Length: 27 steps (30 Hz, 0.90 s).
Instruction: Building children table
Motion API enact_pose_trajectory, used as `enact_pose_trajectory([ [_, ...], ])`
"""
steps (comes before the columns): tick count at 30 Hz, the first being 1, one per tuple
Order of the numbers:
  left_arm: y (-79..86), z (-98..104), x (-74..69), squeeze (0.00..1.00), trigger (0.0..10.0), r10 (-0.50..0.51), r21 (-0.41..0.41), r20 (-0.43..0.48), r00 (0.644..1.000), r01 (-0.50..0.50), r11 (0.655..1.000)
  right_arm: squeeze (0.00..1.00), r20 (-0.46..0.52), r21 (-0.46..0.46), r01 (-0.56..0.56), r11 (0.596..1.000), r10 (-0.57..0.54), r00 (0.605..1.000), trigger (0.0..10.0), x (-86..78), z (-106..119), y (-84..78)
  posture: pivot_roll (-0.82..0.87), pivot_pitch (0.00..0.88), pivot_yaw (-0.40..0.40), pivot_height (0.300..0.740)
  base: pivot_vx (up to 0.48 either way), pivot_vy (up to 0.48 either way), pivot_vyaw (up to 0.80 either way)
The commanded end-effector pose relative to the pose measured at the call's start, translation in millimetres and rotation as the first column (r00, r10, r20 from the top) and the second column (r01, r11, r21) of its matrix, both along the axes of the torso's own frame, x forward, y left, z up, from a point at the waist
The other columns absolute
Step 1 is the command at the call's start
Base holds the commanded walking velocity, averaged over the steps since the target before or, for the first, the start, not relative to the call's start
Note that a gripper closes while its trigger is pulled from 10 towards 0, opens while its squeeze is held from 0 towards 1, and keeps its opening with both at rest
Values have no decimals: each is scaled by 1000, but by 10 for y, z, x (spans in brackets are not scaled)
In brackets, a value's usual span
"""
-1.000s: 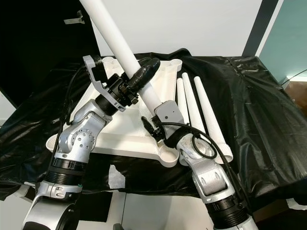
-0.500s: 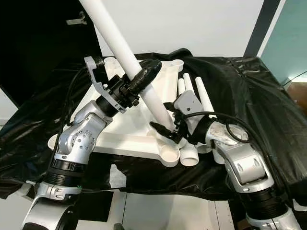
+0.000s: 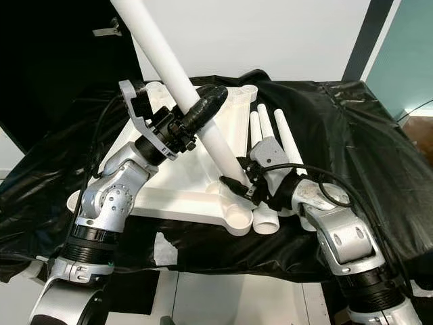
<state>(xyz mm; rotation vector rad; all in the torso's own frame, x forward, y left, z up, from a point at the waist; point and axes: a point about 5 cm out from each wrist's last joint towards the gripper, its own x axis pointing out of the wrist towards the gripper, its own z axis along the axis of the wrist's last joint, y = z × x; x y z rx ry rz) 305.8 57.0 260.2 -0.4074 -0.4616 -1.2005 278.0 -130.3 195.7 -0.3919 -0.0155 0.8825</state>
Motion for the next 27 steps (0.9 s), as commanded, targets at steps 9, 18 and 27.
enact_pose_trajectory([
  [9, -45, 6, -59, 1000, 10000, -99, 26, 34, 995, 98, 995, 0, -35, 82, 16, 997, -13, 999, 0, -20, -158, 272, -117, 6, 54, 740, 0, 0, 0],
  [18, -50, 62, -9, 0, 10000, -12, 21, 59, 998, 10, 1000, 0, -31, 265, 279, 923, -281, 959, 0, 30, -189, 382, -129, 9, 59, 740, 0, 0, 0],
  [27, -42, 73, -16, 0, 2941, -11, 10, 59, 998, 10, 1000, 0, -49, 319, 399, 860, -405, 913, 0, -63, -295, 457, -138, 13, 59, 740, 0, 0, 0],
])
